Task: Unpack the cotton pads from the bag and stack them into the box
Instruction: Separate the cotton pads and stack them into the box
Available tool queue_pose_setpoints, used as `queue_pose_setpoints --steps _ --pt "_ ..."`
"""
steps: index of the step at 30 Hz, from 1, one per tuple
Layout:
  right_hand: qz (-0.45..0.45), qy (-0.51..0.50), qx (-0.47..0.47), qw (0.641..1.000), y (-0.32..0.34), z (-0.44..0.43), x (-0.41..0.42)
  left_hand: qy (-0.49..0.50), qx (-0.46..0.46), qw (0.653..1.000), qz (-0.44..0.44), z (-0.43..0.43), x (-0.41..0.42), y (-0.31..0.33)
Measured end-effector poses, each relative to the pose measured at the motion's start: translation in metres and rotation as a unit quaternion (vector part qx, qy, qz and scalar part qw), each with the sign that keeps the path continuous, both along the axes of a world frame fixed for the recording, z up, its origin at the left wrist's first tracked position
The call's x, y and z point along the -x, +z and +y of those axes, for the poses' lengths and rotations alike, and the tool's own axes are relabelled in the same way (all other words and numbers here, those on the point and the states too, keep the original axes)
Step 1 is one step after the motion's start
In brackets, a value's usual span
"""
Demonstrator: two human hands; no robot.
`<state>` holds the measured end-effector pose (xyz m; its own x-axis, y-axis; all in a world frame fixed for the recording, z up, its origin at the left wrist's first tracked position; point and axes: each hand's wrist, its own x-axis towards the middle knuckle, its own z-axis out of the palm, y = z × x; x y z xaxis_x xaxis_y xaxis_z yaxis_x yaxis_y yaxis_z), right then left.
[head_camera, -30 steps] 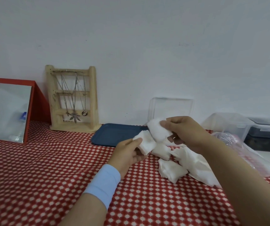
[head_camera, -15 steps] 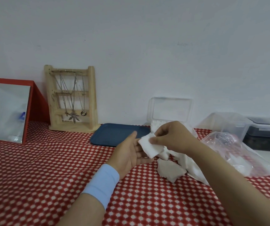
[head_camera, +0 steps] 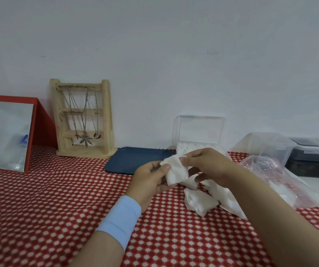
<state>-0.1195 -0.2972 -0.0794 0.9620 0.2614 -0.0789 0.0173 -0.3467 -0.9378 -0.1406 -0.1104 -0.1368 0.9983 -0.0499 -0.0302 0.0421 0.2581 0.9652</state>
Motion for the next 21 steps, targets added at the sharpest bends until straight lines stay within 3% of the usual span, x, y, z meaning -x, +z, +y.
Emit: queue_pose_setpoints --steps 8,11,13,14,19,21 --pt "0.016 -0.006 -0.061 0.998 0.001 0.000 -0.001 0.028 0.060 0.998 0.014 -0.001 -0.002 -0.004" --pt "-0.022 -0.025 -0.036 0.999 -0.002 0.005 0.000 0.095 -0.072 0.993 -0.025 -0.006 -0.003 -0.005" --pt "-0.045 -0.036 -0.026 0.998 -0.003 0.011 0.002 0.177 -0.206 0.960 -0.061 -0.007 -0.003 -0.004" --pt "-0.054 -0.042 -0.023 0.997 -0.003 0.013 0.003 0.190 -0.226 0.953 -0.073 -0.007 -0.003 -0.003" --pt "-0.070 -0.060 -0.015 0.996 -0.007 0.023 0.005 0.091 -0.100 0.989 -0.053 -0.009 0.003 0.005" --pt "-0.072 -0.065 -0.010 0.995 -0.008 0.024 0.005 0.086 -0.123 0.986 -0.067 -0.009 0.004 0.006"
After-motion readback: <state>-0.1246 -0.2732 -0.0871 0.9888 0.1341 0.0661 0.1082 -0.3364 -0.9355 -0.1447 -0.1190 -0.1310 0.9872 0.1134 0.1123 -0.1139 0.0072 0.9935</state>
